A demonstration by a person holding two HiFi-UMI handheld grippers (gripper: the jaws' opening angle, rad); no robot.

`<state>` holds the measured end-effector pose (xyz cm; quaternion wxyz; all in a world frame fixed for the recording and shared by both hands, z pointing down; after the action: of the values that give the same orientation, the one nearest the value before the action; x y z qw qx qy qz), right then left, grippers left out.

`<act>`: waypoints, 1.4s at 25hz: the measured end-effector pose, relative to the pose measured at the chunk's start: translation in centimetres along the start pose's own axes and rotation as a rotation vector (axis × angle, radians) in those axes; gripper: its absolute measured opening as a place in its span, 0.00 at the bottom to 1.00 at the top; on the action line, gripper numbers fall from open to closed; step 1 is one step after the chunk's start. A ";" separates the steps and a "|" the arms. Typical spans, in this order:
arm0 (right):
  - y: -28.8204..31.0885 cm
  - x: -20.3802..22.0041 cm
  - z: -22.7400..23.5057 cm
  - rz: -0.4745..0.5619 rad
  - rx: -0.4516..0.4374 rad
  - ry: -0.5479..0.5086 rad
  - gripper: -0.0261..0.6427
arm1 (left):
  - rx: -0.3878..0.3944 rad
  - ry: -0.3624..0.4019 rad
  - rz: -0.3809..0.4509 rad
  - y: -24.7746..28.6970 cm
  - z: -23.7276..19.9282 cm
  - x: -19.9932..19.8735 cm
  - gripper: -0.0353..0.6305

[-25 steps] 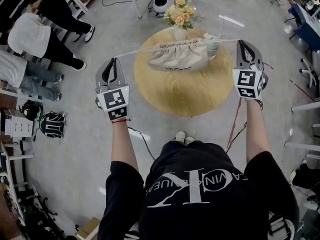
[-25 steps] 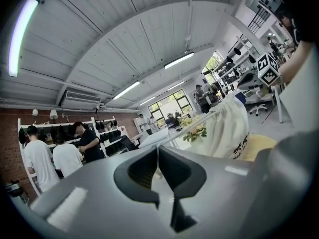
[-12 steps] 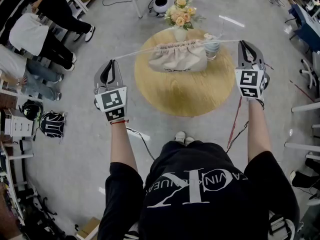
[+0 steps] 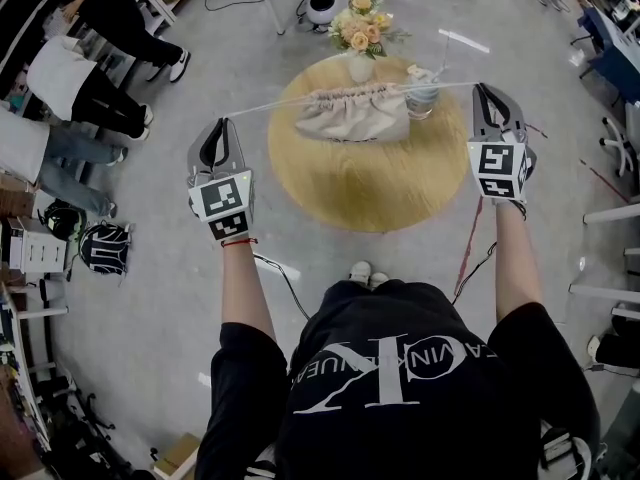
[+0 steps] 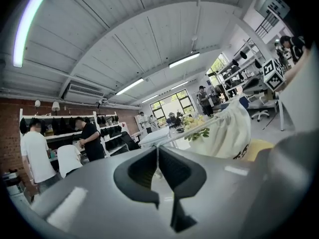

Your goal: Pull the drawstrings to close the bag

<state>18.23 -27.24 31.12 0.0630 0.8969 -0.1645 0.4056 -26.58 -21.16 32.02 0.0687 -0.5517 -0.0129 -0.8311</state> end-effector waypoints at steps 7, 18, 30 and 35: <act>0.3 -0.6 0.1 0.029 0.023 0.111 0.07 | -0.014 -0.054 0.043 0.4 0.3 -0.8 0.09; 0.0 -1.9 0.9 0.077 0.056 0.176 0.07 | -0.069 -0.059 0.110 0.1 -0.5 -2.6 0.09; 0.5 -2.5 0.9 0.116 0.078 0.281 0.07 | -0.069 -0.134 0.162 0.2 -0.5 -2.5 0.09; 0.8 -2.9 0.1 0.126 0.055 0.302 0.07 | -0.064 -0.142 0.184 0.3 -0.4 -2.9 0.09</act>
<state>16.21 -27.25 28.85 0.0369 0.8149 -0.1979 0.5435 -25.82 -21.22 29.18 0.1261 -0.6100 0.0594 -0.7800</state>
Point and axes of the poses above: the fingertips, and each gripper's own axes: y forward along the fingers, z to its right, x out of its underside, the point moved 7 cm from there along -y, backward along the fingers, and after that the axes turned 12 degrees about z, right-handed, at the moved point
